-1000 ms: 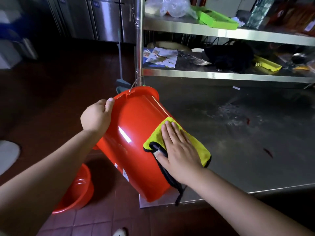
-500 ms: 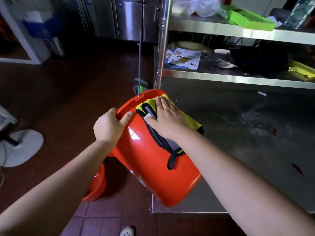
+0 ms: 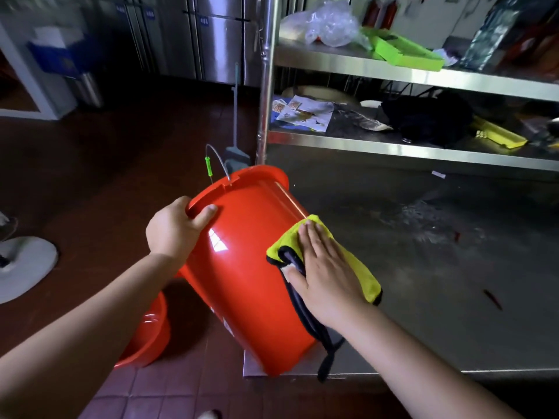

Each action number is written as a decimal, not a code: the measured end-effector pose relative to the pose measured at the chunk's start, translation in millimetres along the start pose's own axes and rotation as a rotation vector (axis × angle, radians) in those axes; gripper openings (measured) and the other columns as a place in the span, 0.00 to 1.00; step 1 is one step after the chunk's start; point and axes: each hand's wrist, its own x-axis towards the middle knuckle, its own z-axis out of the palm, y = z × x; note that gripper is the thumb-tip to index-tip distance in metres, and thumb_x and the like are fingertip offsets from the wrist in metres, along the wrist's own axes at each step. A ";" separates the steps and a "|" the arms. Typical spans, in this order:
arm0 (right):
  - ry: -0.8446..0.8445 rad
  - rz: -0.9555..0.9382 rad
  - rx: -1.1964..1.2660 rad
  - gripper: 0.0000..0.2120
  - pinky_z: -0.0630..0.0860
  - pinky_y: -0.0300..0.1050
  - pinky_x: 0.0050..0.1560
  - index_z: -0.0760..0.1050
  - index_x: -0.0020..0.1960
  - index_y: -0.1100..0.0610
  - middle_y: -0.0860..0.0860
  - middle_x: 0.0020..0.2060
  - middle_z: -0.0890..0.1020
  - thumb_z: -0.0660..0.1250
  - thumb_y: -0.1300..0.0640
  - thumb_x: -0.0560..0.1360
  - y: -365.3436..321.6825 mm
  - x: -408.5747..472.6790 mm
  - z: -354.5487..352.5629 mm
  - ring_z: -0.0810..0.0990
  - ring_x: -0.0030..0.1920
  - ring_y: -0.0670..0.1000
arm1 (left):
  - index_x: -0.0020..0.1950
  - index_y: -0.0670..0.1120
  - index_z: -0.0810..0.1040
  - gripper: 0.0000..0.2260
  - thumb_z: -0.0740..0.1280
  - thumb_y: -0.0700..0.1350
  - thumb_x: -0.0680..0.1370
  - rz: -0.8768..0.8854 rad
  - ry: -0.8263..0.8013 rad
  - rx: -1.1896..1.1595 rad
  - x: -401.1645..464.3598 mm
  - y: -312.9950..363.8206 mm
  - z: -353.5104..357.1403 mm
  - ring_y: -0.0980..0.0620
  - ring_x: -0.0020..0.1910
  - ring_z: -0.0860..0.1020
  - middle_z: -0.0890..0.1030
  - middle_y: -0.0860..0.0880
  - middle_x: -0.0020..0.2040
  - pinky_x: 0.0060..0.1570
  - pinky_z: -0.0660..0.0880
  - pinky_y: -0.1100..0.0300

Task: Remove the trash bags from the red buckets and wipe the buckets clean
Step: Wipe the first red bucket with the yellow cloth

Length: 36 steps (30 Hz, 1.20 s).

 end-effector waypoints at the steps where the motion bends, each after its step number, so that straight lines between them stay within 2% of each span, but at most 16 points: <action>1: 0.006 -0.012 0.006 0.36 0.41 0.47 0.76 0.37 0.77 0.58 0.53 0.77 0.41 0.46 0.38 0.79 -4.5 10.6 -3.2 0.38 0.76 0.50 | 0.39 0.50 0.72 0.18 0.63 0.65 0.72 -0.004 0.007 -0.006 -5.1 1.4 -1.3 0.49 0.34 0.74 0.73 0.55 0.31 0.32 0.65 0.57; 5: 0.070 -0.033 0.074 0.35 0.45 0.50 0.76 0.41 0.77 0.60 0.55 0.77 0.45 0.50 0.41 0.80 -29.9 69.8 -22.0 0.42 0.77 0.52 | 0.39 0.50 0.74 0.19 0.63 0.66 0.72 -0.011 0.037 -0.035 -20.7 15.8 -8.3 0.49 0.35 0.75 0.77 0.51 0.33 0.37 0.73 0.54; 8: 0.067 -0.072 0.135 0.35 0.45 0.49 0.76 0.44 0.77 0.60 0.56 0.77 0.48 0.51 0.42 0.80 -41.9 93.7 -29.5 0.44 0.77 0.53 | 0.37 0.48 0.75 0.19 0.63 0.64 0.73 -0.093 0.086 -0.085 -29.7 16.9 -16.6 0.49 0.33 0.76 0.77 0.51 0.30 0.35 0.72 0.55; 12: 0.091 -0.189 0.128 0.34 0.45 0.50 0.76 0.44 0.77 0.57 0.53 0.77 0.47 0.50 0.40 0.79 -44.1 76.7 -20.7 0.44 0.77 0.51 | 0.33 0.47 0.74 0.17 0.65 0.58 0.74 -0.236 0.137 -0.197 -45.5 5.5 -27.4 0.47 0.33 0.76 0.76 0.50 0.28 0.34 0.69 0.55; 15: 0.001 -0.199 0.123 0.35 0.48 0.56 0.75 0.42 0.78 0.51 0.48 0.77 0.45 0.49 0.36 0.77 -37.5 53.7 -9.8 0.42 0.77 0.49 | 0.34 0.47 0.75 0.18 0.65 0.59 0.74 -0.313 0.171 -0.168 -56.4 -6.4 -38.5 0.46 0.35 0.76 0.77 0.50 0.29 0.35 0.70 0.55; 19: -0.124 -0.206 0.186 0.37 0.53 0.64 0.71 0.40 0.76 0.43 0.42 0.77 0.42 0.48 0.31 0.74 -27.3 29.0 -0.2 0.42 0.77 0.50 | 0.32 0.48 0.74 0.18 0.64 0.60 0.74 -0.392 0.231 -0.114 -71.5 -28.1 -59.9 0.47 0.35 0.75 0.75 0.51 0.28 0.35 0.65 0.57; 22: -0.098 -0.248 0.303 0.35 0.61 0.59 0.68 0.45 0.76 0.42 0.42 0.77 0.46 0.50 0.33 0.74 -31.6 19.2 7.5 0.51 0.76 0.50 | 0.32 0.47 0.74 0.19 0.65 0.60 0.74 -0.392 0.256 -0.070 -72.9 -41.0 -83.0 0.47 0.33 0.75 0.75 0.51 0.27 0.35 0.66 0.57; 25: 0.036 -0.300 0.391 0.28 0.63 0.49 0.67 0.57 0.76 0.48 0.47 0.75 0.60 0.59 0.45 0.78 -45.0 12.5 18.8 0.63 0.70 0.52 | 0.32 0.45 0.73 0.20 0.65 0.61 0.73 -0.378 0.285 -0.007 -65.4 -52.9 -111.4 0.46 0.31 0.74 0.74 0.49 0.26 0.33 0.66 0.57; 28: 0.091 -0.334 0.356 0.26 0.66 0.46 0.64 0.63 0.73 0.54 0.50 0.70 0.70 0.65 0.56 0.77 -54.7 11.8 34.7 0.71 0.63 0.55 | 0.33 0.46 0.73 0.20 0.65 0.61 0.74 -0.363 0.244 0.129 -46.8 -65.9 -138.8 0.46 0.34 0.75 0.74 0.50 0.27 0.34 0.65 0.57; 32: -0.059 -0.304 0.281 0.27 0.64 0.41 0.64 0.61 0.74 0.52 0.48 0.70 0.68 0.64 0.57 0.77 -64.5 17.7 63.7 0.68 0.67 0.51 | 0.36 0.48 0.74 0.17 0.65 0.61 0.74 -0.343 0.135 0.307 -5.6 -92.2 -164.6 0.44 0.40 0.77 0.74 0.48 0.31 0.37 0.66 0.57; 36: -0.101 -0.233 0.185 0.27 0.71 0.45 0.60 0.60 0.74 0.49 0.45 0.70 0.68 0.62 0.54 0.77 -80.8 42.4 88.8 0.70 0.65 0.51 | 0.47 0.47 0.80 0.15 0.69 0.59 0.72 -0.247 -0.087 0.393 39.5 -135.6 -164.3 0.42 0.47 0.79 0.79 0.44 0.42 0.41 0.71 0.55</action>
